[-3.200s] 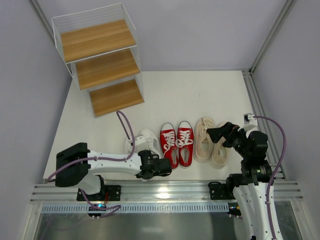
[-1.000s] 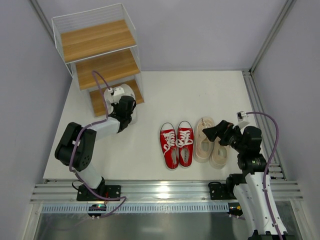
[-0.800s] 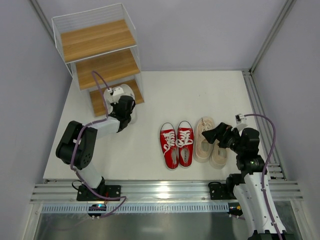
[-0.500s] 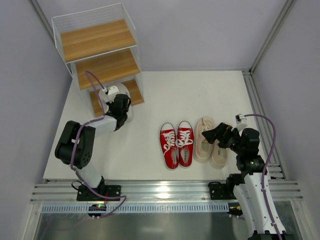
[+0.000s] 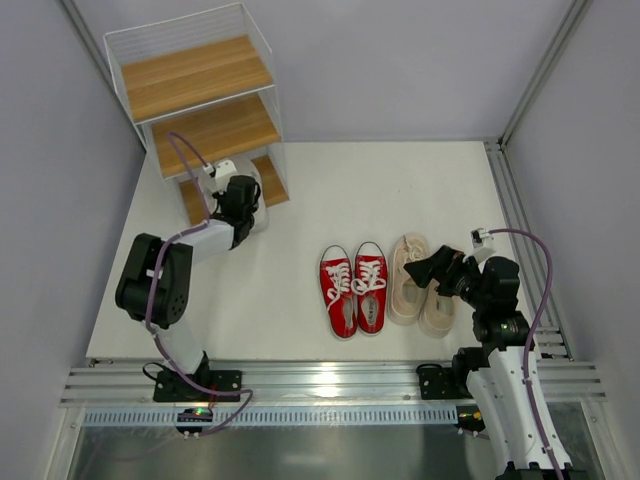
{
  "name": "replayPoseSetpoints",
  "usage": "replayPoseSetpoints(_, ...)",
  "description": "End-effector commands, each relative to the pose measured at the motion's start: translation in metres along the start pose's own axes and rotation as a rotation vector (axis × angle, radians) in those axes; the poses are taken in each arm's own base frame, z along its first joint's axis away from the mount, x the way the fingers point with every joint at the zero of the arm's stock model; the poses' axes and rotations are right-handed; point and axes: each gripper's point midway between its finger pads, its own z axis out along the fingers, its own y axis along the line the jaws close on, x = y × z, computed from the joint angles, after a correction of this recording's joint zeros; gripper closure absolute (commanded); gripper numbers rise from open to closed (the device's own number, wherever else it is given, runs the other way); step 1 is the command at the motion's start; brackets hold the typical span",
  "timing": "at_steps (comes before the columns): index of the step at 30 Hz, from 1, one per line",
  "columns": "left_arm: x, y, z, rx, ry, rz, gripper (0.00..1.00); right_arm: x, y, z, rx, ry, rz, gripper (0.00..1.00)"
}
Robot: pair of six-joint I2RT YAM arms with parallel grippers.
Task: Place and organize the shoes onto the shoe shelf
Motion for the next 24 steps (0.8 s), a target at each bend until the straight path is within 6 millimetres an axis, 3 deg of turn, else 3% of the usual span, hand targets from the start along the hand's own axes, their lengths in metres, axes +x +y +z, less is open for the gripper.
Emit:
replayPoseSetpoints(1,-0.061,-0.017,0.008,0.025,-0.147,-0.129,1.0,-0.005,0.001,0.0,-0.005,-0.026,-0.019,0.03)
replayPoseSetpoints(5,-0.05,-0.012,0.011,-0.006,-0.109,-0.113,0.9,-0.004,0.0,0.001,-0.002,-0.023,-0.018,0.03)
replayPoseSetpoints(12,-0.05,-0.005,0.005,-0.031,-0.097,-0.098,0.44,-0.003,-0.002,0.001,0.0,-0.023,-0.019,0.03)
replayPoseSetpoints(15,-0.051,-0.003,-0.001,-0.038,-0.081,-0.108,0.31,-0.003,-0.002,0.002,0.0,-0.023,-0.021,0.03)
replayPoseSetpoints(20,-0.044,-0.01,-0.026,-0.023,-0.03,-0.107,0.18,-0.002,-0.003,0.003,-0.002,-0.023,-0.021,0.03)
replayPoseSetpoints(24,-0.044,-0.035,-0.065,0.027,-0.056,-0.075,0.09,-0.001,-0.002,0.002,-0.01,-0.025,-0.023,0.03)
